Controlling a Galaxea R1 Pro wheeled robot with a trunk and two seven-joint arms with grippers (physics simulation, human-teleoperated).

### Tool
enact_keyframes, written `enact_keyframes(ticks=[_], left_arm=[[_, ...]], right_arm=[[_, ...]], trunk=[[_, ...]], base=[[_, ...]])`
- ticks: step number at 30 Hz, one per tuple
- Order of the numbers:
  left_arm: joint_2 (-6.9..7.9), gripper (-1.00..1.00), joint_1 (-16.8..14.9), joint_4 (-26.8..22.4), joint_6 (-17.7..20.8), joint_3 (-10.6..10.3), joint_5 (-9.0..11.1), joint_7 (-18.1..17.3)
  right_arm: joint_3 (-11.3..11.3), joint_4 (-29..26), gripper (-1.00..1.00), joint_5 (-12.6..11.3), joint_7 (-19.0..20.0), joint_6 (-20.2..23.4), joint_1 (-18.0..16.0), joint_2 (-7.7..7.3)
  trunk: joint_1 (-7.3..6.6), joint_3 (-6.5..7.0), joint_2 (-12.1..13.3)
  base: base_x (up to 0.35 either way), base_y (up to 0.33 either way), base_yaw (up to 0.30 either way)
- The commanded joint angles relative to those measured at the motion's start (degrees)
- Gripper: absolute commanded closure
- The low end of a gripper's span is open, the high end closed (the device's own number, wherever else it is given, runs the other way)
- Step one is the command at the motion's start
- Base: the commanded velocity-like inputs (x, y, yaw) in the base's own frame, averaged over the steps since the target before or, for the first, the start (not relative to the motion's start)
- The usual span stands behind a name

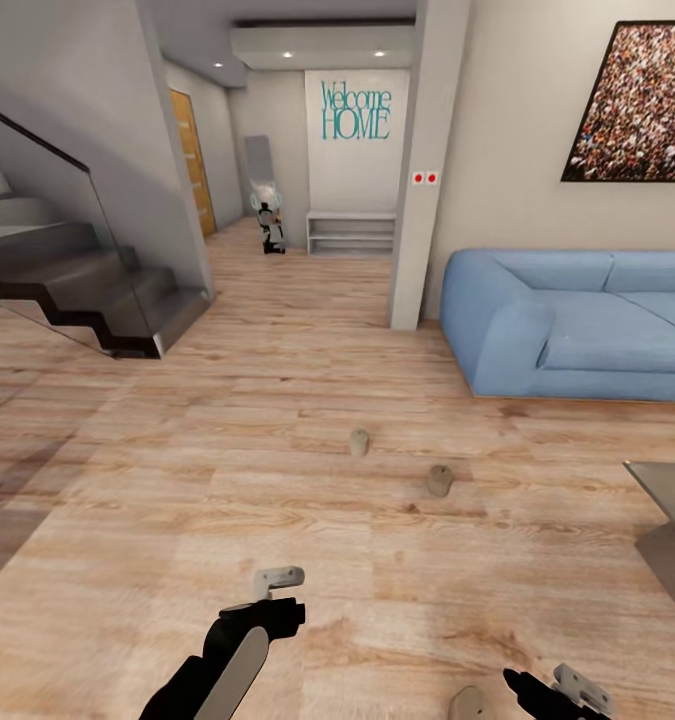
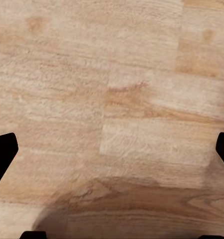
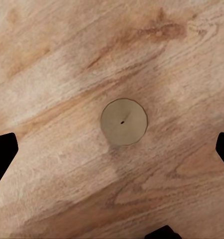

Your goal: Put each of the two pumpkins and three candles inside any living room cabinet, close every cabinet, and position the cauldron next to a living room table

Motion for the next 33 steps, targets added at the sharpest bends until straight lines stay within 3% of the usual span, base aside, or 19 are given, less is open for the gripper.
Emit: enact_keyframes(ticks=[1,6,10,13,17,27,33], left_arm=[[0.01,-1.00,-0.04,-0.07,0.05,-0.08,0.59,0.63],[0.03,-1.00,-0.05,-0.53,0.83,-0.08,0.56,0.86],[0.13,-1.00,-0.04,-0.83,6.42,-0.02,0.45,1.15],[0.27,-1.00,-0.04,-0.93,11.19,1.59,0.43,1.24],[0.34,-1.00,-0.05,-0.95,13.45,4.20,0.42,1.26],[0.66,-1.00,0.08,-3.30,18.37,4.77,0.14,1.27],[2.91,-1.00,0.24,-4.62,18.81,4.74,0.12,1.23]], right_arm=[[0.00,-0.06,-1.00,-0.35,0.11,0.25,-0.01,-0.02],[-0.02,-0.06,-1.00,-0.42,0.36,0.25,-0.01,-0.02],[-0.12,-0.11,-1.00,-0.56,0.45,0.23,-0.01,-0.02],[-0.40,-0.07,-1.00,-0.98,0.53,0.12,-0.01,-0.02],[-0.53,-0.21,-1.00,-1.10,0.41,0.17,-0.05,0.05],[-0.98,-0.59,-1.00,-1.21,0.55,0.34,0.24,1.44],[-1.93,-0.81,-1.00,-1.29,2.14,0.43,0.90,1.81]], trunk=[[0.22,-0.23,-0.44],[1.32,-1.13,-2.44],[2.20,-1.85,-4.05],[2.86,-2.39,-5.25],[3.73,-3.11,-6.86],[5.93,-4.90,-10.87],[7.25,-5.98,-13.27]], base=[[0.000,0.000,0.000],[0.000,0.000,0.000],[0.000,0.000,0.000],[0.000,0.000,0.000],[0.000,0.000,0.000],[0.000,0.000,0.000],[0.000,0.000,0.000]])
